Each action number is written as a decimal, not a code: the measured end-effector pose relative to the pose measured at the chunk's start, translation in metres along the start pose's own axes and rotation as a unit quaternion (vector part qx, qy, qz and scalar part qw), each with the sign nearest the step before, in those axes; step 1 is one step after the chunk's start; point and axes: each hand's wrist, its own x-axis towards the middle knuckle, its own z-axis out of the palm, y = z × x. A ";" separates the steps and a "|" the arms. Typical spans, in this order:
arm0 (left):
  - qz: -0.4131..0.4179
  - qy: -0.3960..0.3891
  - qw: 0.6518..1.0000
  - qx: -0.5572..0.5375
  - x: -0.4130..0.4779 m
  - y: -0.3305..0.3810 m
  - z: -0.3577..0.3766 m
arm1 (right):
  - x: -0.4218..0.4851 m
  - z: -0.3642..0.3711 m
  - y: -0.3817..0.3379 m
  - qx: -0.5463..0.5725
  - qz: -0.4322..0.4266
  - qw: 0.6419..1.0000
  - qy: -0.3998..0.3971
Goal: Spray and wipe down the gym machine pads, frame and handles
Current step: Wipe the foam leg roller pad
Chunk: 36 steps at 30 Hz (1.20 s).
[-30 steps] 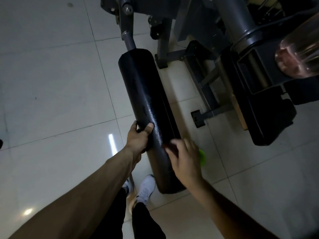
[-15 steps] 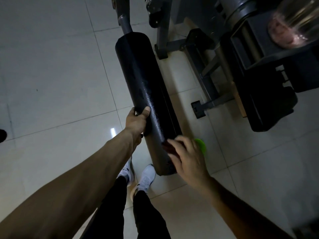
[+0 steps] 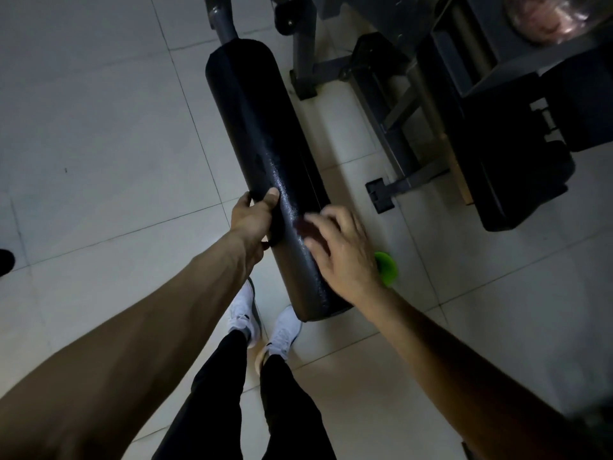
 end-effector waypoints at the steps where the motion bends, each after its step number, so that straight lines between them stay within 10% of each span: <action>1: -0.001 -0.001 1.000 -0.006 -0.001 0.001 0.000 | -0.028 -0.005 0.003 0.002 -0.020 1.000 -0.018; 6: 0.009 0.015 1.000 -0.017 0.000 0.001 0.004 | -0.110 -0.012 0.010 0.013 -0.059 0.996 -0.069; 14: 0.008 0.019 1.000 0.006 0.005 0.007 0.001 | 0.081 0.019 -0.015 0.086 0.125 0.985 0.081; 23: 0.024 -0.010 0.999 -0.020 0.058 0.090 -0.014 | 0.009 0.001 -0.011 0.095 0.066 0.993 0.006; 36: 0.054 -0.041 0.997 -0.031 0.090 0.108 -0.007 | 0.321 0.040 -0.042 0.092 0.176 0.976 0.093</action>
